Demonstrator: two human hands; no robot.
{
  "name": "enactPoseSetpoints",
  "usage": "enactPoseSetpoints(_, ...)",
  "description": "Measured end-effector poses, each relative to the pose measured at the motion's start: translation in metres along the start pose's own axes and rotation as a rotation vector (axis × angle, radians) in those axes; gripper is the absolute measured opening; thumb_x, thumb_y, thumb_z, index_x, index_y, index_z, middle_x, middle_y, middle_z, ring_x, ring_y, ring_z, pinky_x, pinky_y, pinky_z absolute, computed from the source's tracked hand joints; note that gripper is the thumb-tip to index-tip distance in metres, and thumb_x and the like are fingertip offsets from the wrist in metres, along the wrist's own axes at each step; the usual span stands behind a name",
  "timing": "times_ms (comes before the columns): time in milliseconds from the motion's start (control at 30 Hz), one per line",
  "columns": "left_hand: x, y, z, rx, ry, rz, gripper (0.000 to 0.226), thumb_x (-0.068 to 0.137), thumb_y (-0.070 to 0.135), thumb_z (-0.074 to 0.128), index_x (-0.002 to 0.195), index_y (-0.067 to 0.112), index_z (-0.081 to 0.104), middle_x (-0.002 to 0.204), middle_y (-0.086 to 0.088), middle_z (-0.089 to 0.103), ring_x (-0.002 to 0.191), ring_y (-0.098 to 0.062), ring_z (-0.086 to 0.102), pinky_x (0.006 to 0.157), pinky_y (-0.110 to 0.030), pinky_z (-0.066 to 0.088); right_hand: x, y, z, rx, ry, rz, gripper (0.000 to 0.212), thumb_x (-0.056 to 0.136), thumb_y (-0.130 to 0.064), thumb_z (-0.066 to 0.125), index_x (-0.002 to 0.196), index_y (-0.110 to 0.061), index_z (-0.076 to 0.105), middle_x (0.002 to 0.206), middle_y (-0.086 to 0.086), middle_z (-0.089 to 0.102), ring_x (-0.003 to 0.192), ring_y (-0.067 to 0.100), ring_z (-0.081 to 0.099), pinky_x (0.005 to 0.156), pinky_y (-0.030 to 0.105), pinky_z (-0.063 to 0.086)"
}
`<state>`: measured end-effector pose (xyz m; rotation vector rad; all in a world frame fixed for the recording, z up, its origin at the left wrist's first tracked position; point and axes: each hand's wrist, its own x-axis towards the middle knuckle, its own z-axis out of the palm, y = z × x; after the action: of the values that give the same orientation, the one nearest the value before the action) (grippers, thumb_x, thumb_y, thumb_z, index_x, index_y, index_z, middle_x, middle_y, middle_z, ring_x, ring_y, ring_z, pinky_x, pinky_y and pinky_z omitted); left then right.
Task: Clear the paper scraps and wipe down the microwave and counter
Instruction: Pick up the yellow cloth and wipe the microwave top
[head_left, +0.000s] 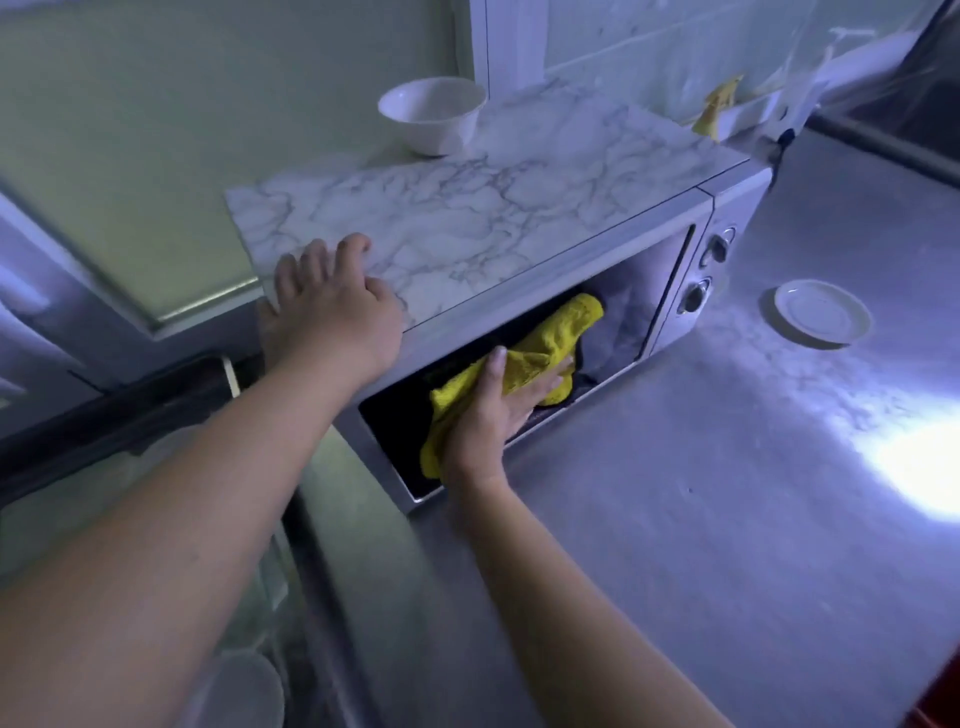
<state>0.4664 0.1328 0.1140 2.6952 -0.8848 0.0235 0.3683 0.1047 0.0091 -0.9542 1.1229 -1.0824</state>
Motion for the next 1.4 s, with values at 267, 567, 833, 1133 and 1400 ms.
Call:
enactPoseSetpoints(267,-0.001,0.002,0.001,0.036,-0.038,0.011,0.050,0.095,0.034,0.019,0.145,0.033,0.026,0.158,-0.006,0.020,0.146,-0.034,0.010,0.112,-0.062,0.019,-0.097,0.030,0.024,-0.086,-0.122,-0.152,0.078,0.082,-0.070,0.032,0.143,-0.051,-0.013,0.162,-0.023,-0.016,0.146,-0.008,-0.018,0.123,0.032,-0.013)
enactPoseSetpoints(567,-0.007,0.005,-0.006,0.042,-0.046,0.011,0.051,0.097,0.032,0.020,0.148,0.029,0.025,0.158,-0.010,0.021,0.146,-0.035,0.011,0.113,-0.063,0.016,-0.133,0.040,-0.044,0.150,-0.422,0.179,0.082,0.077,-0.060,0.058,0.144,-0.014,0.049,0.125,-0.001,0.055,0.112,0.020,0.052,0.093,0.042,0.055)
enactPoseSetpoints(833,-0.012,0.003,-0.009,0.017,-0.041,0.016,0.048,0.098,0.031,0.020,0.145,0.031,0.029,0.157,-0.008,0.024,0.146,-0.033,0.014,0.114,-0.061,0.018,-0.041,-0.020,-0.171,0.510,-0.486,0.824,0.037,0.082,-0.013,0.071,0.112,0.009,0.070,0.114,0.032,0.068,0.105,0.048,0.067,0.098,0.062,0.048)
enactPoseSetpoints(1133,-0.012,0.004,-0.010,-0.011,0.016,0.015,0.047,0.096,0.027,0.030,0.142,0.033,0.036,0.154,-0.003,0.031,0.144,-0.029,0.019,0.116,-0.053,0.022,0.090,-0.070,-0.132,0.123,-0.113,-0.060,0.040,0.085,-0.057,0.053,0.104,-0.023,0.061,0.077,-0.007,0.060,0.067,0.008,0.059,0.064,0.020,0.050)
enactPoseSetpoints(1400,-0.006,0.000,-0.007,-0.090,0.064,0.009,0.049,0.093,0.026,0.035,0.141,0.034,0.042,0.155,-0.001,0.034,0.143,-0.022,0.022,0.116,-0.044,0.022,0.159,-0.023,-0.073,-0.083,-0.011,-0.234,0.098,0.079,-0.066,0.046,0.160,-0.027,0.007,0.167,-0.003,0.011,0.153,0.014,0.012,0.125,0.044,0.013)
